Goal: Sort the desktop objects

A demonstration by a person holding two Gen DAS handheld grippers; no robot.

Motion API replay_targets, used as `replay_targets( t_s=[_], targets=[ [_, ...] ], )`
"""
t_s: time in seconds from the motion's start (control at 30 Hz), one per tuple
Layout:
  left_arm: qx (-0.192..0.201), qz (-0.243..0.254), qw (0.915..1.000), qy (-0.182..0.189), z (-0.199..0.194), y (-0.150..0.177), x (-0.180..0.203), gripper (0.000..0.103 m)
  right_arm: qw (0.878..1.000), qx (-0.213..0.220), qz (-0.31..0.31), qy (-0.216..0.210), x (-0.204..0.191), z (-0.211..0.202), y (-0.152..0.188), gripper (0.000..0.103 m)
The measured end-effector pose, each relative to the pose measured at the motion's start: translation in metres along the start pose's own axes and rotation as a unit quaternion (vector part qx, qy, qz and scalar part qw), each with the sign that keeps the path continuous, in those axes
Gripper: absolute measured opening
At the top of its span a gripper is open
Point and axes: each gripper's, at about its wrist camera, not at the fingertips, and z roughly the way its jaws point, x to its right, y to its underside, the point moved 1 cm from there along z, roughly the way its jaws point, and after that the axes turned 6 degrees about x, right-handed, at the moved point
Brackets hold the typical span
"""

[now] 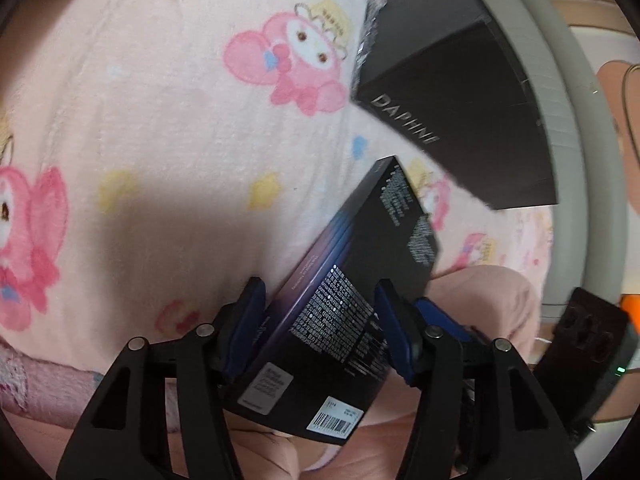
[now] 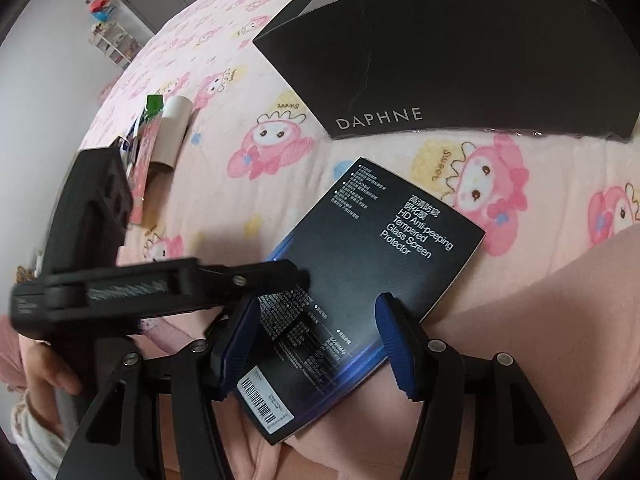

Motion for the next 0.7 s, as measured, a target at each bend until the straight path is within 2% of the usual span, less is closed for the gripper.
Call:
replay_targets(
  t_s=[0.17, 0.23, 0.3, 0.37, 0.43, 0.53, 0.7],
  targets=[
    [0.005, -0.04, 0.998, 0.048, -0.009, -0.001, -0.009, 0.054, 1.0, -0.001, 0.0, -0.006, 0.0, 0.002, -0.001, 0.058],
    [0.004, -0.05, 0.9974, 0.052, -0.008, -0.004, -0.008, 0.054, 1.0, -0.002, -0.004, -0.014, -0.003, 0.005, -0.002, 0.062],
    [0.004, -0.051, 0.9977, 0.045, -0.006, -0.005, -0.008, 0.054, 1.0, -0.003, -0.012, -0.023, -0.008, 0.009, -0.003, 0.066],
    [0.001, -0.048, 0.9983, 0.032, -0.001, -0.006, -0.007, 0.054, 0.999, -0.007, -0.013, -0.028, -0.011, 0.009, -0.002, 0.066],
    [-0.012, -0.039, 0.9991, 0.008, 0.007, -0.005, -0.006, 0.063, 0.999, -0.015, -0.005, -0.036, -0.009, 0.008, 0.0, 0.066],
    [-0.028, -0.018, 0.9989, -0.033, 0.023, -0.003, 0.0, 0.064, 0.999, -0.017, -0.006, -0.032, -0.008, -0.003, 0.005, 0.066],
    [-0.03, -0.041, 0.9987, -0.007, 0.023, -0.007, -0.002, 0.061, 1.0, -0.009, -0.009, -0.015, -0.006, -0.017, 0.014, 0.066]
  ],
)
